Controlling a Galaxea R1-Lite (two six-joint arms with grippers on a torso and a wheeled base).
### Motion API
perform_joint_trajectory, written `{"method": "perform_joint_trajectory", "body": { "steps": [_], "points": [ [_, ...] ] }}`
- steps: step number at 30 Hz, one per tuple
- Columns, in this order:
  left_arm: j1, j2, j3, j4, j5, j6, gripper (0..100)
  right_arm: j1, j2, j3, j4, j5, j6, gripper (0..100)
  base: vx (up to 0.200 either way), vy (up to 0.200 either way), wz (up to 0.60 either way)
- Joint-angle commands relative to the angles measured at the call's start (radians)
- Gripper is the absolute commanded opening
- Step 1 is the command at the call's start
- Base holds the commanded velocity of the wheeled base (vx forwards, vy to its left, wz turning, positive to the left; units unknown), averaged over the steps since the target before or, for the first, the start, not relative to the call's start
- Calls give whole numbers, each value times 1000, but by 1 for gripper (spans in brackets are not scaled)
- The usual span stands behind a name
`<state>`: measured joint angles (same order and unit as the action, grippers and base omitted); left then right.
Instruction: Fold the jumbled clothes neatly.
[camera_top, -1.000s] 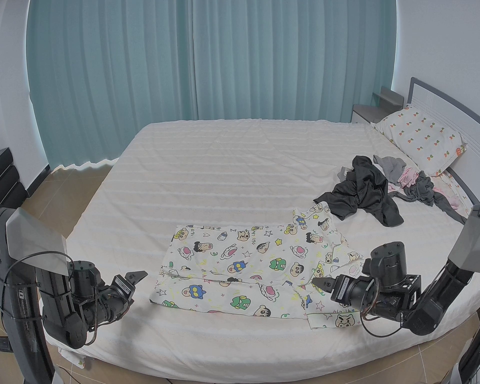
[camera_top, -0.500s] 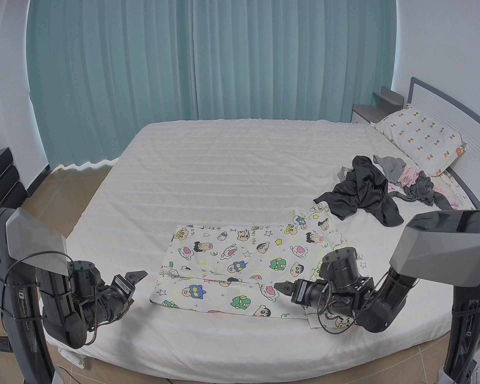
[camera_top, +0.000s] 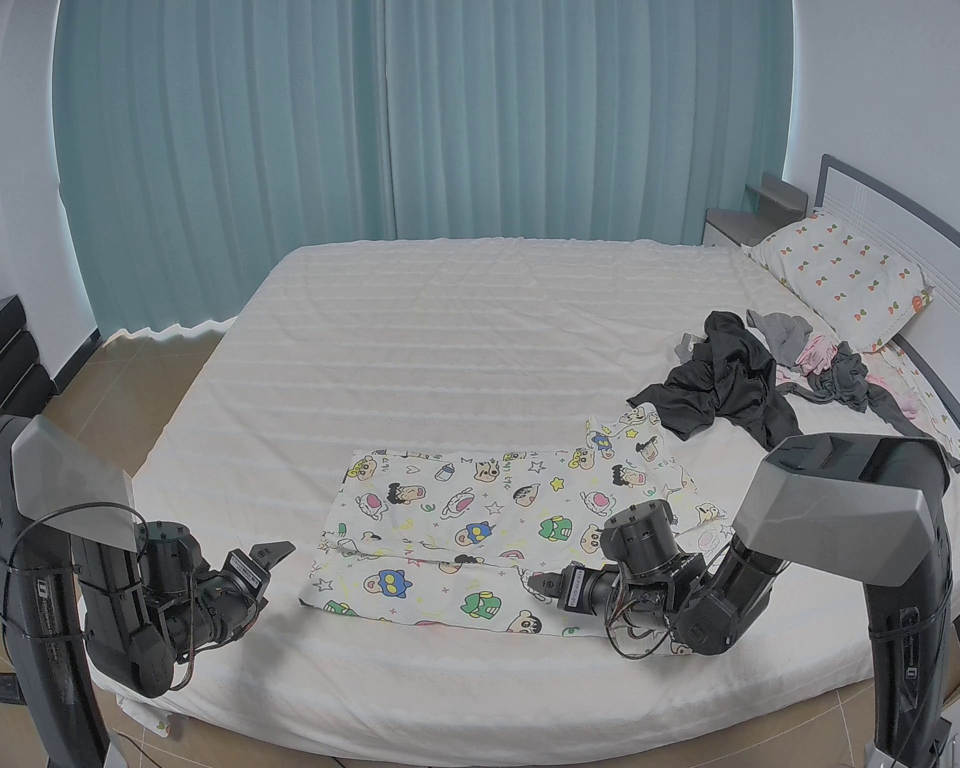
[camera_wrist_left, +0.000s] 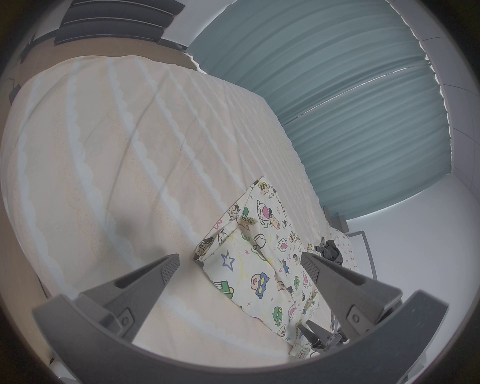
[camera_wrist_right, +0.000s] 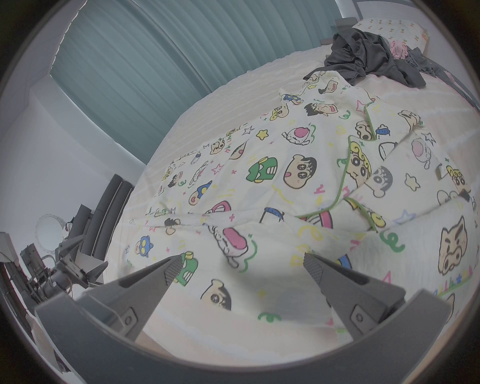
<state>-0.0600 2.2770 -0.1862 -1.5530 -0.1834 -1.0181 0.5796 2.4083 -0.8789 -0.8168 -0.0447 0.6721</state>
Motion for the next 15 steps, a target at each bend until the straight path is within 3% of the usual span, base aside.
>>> {"method": "perform_joint_trajectory", "body": {
  "steps": [1, 15],
  "points": [
    [-1, 6, -1, -18, 1, 4, 100, -35, 45, -78, 22, -6, -6, 100, 0, 0, 0],
    [-1, 15, 1, -18, 1, 35, 100, -47, 22, -121, 25, -6, -36, 100, 0, 0, 0]
  ]
}}
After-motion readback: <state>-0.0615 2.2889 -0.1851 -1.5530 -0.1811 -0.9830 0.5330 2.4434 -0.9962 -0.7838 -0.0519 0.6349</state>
